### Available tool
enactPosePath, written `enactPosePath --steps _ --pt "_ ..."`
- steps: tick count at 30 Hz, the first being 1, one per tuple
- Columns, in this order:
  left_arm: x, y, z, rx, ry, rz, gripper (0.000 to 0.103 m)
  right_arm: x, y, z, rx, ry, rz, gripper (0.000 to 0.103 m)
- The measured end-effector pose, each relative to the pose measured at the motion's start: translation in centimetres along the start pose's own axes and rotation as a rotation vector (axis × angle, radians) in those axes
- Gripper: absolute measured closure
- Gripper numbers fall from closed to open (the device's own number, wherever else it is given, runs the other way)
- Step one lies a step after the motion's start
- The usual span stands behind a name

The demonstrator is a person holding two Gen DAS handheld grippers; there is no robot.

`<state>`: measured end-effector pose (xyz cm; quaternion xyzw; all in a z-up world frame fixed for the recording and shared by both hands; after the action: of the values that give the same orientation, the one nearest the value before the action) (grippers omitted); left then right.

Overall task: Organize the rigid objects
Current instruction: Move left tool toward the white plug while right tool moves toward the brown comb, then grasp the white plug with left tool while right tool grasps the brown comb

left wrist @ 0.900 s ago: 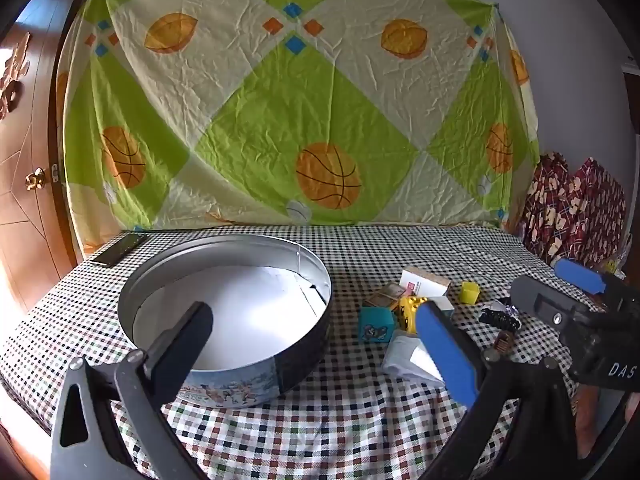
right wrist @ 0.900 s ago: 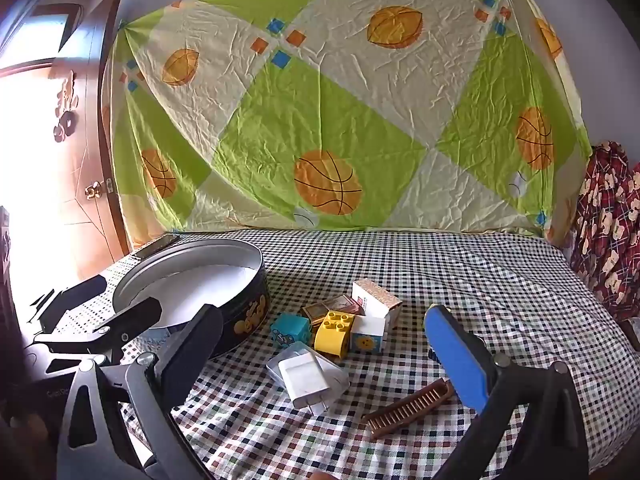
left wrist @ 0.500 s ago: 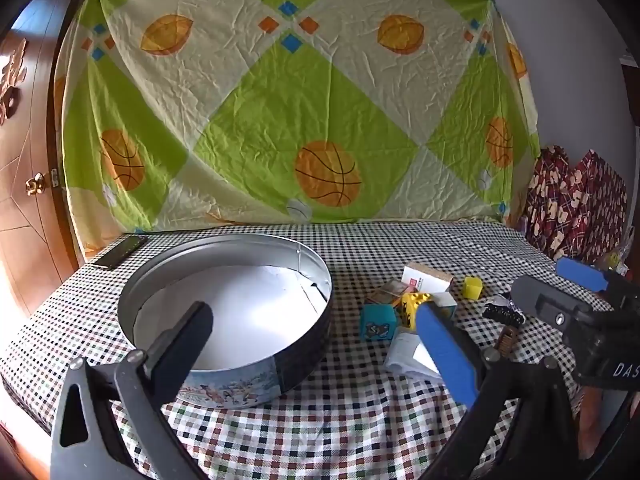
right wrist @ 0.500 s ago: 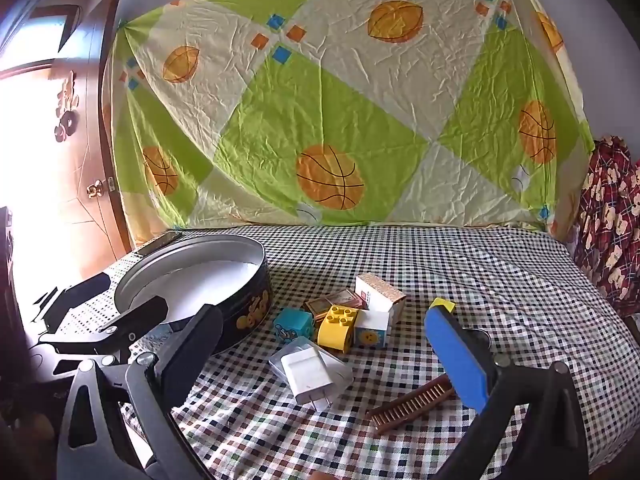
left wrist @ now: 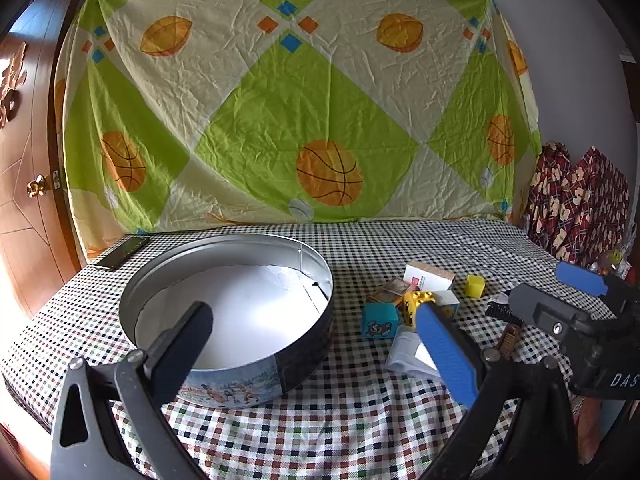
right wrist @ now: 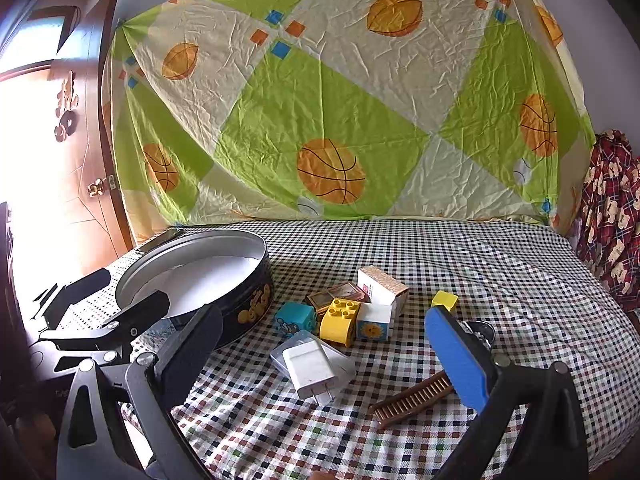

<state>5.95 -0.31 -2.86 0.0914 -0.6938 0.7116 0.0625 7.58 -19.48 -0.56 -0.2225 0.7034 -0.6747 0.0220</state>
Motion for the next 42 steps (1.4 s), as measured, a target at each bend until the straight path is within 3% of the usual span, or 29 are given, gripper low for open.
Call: enactPosePath --steps 24,42 --pt "-0.5 0.9 1.2 -0.025 0.006 -0.020 0.000 -0.1 1.6 1.4 -0.043 0.017 -0.027 0.000" --pt "-2.7 3.2 5.8 -0.094 0.057 -0.063 0.000 -0.2 4.6 7.6 -0.149 0.096 -0.069 0.000"
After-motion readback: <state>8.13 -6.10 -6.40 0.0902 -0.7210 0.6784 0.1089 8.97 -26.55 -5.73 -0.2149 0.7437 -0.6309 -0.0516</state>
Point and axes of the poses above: each gripper's, at about its wrist camera, not at the fingertips, and x roughly against the way its jaws point, z to its right, y to its underside, the point moved 6 cm from there along -x, roughly the way its jaws point, and after that the axes turned 10 degrees about z, right-handed, at the moved point
